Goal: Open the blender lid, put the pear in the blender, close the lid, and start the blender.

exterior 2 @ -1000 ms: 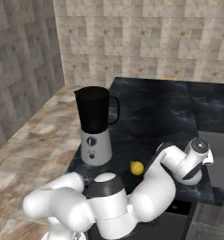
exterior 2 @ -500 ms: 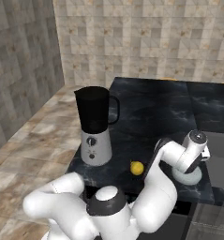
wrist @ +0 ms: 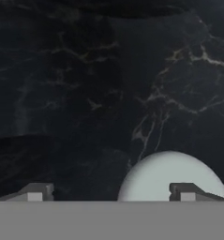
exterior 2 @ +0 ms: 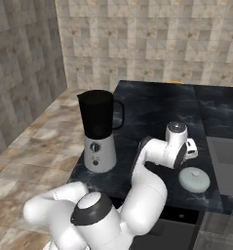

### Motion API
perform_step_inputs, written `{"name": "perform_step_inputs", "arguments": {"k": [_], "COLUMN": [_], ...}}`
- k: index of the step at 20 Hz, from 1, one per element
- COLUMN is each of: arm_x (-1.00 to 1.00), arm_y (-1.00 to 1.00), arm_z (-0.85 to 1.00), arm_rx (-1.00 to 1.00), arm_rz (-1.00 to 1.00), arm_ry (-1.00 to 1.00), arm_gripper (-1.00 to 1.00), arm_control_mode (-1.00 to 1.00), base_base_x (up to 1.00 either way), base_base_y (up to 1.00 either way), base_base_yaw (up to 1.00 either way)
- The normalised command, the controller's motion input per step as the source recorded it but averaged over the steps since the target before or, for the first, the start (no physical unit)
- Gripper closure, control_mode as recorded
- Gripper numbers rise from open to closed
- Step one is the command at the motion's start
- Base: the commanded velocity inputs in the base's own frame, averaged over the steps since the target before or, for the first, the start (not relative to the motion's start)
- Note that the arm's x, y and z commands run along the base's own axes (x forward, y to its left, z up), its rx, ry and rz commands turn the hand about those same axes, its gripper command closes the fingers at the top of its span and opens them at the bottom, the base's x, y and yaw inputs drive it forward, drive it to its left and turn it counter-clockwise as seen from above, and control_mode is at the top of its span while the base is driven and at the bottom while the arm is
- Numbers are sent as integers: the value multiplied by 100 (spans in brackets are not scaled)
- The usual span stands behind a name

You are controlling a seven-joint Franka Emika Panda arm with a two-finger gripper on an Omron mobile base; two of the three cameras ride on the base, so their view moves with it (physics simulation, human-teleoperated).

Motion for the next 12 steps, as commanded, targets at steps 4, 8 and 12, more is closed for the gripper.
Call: {"name": "perform_step_inputs", "arguments": {"k": [4, 8, 12], "arm_x": [-11, -35, -30], "arm_y": [81, 20, 12], "arm_z": [2, 4, 0], "arm_rx": [-13, -6, -1], "arm_rz": [0, 0, 5], "arm_ry": [18, 5, 3], "arm_gripper": [-100, -100, -100], "arm_control_mode": [-100, -100, -100], "base_base_x": [0, 0, 0], "base_base_y": [0, 0, 0], "base_base_yaw": [0, 0, 0]}}
